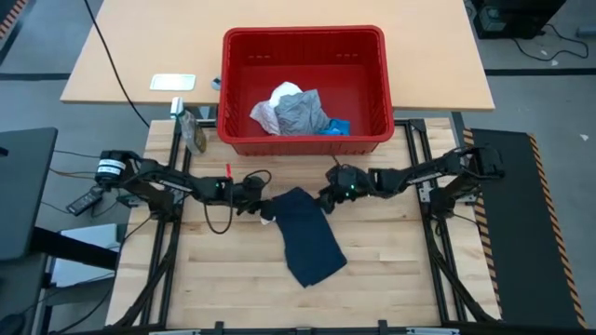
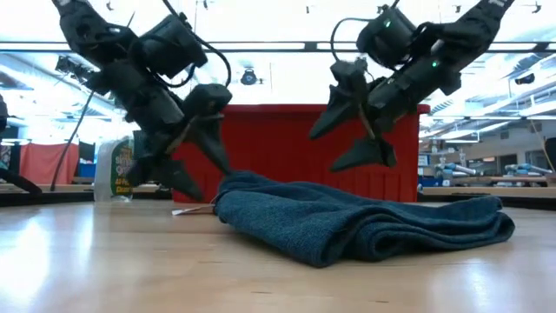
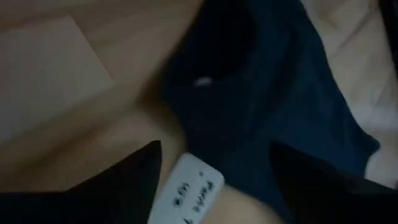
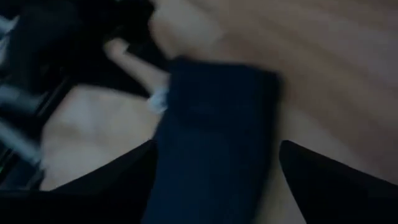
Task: Fold laundry
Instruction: Fold the dark blue shorts
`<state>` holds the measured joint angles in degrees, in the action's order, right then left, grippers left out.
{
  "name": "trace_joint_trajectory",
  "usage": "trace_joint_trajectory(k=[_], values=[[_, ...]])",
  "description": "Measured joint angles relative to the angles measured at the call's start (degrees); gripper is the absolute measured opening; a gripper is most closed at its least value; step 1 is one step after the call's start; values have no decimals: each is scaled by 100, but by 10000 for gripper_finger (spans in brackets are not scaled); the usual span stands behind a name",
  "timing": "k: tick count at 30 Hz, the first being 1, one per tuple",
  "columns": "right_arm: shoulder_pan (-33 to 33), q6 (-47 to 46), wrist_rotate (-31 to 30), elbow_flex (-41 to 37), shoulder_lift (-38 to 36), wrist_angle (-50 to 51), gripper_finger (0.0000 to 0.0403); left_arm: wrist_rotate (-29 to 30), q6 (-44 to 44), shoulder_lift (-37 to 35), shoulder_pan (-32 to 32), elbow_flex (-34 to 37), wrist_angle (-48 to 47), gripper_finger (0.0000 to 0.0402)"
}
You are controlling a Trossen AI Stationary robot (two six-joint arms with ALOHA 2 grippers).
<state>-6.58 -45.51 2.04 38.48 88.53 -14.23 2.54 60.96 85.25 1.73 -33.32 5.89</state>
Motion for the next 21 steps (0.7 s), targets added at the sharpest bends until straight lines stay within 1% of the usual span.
trace_joint_trajectory(k=[2, 4, 8, 12, 16, 18, 21], values=[[-168, 53, 6, -1, 15, 118, 360, 69, -146, 178, 72, -4, 67, 324], [-282, 176, 88, 0, 49, 148, 364, 92, -247, 366, 149, -2, 304, 335], [-367, 291, 210, 0, 48, 271, 357, 166, -752, 740, 226, -9, 953, 340], [-249, 26, 134, 0, 46, 698, 338, 232, -802, 915, 309, -23, 1054, 331], [17, -125, -192, 0, 46, 1071, 317, 278, -791, 1046, 348, -26, 1196, 311], [102, -131, -311, 0, 46, 1122, 306, 230, -1126, 1096, 348, -20, 1309, 300], [172, -250, -411, 0, 46, 1188, 288, -39, -1728, 1104, 363, -17, 1276, 285]])
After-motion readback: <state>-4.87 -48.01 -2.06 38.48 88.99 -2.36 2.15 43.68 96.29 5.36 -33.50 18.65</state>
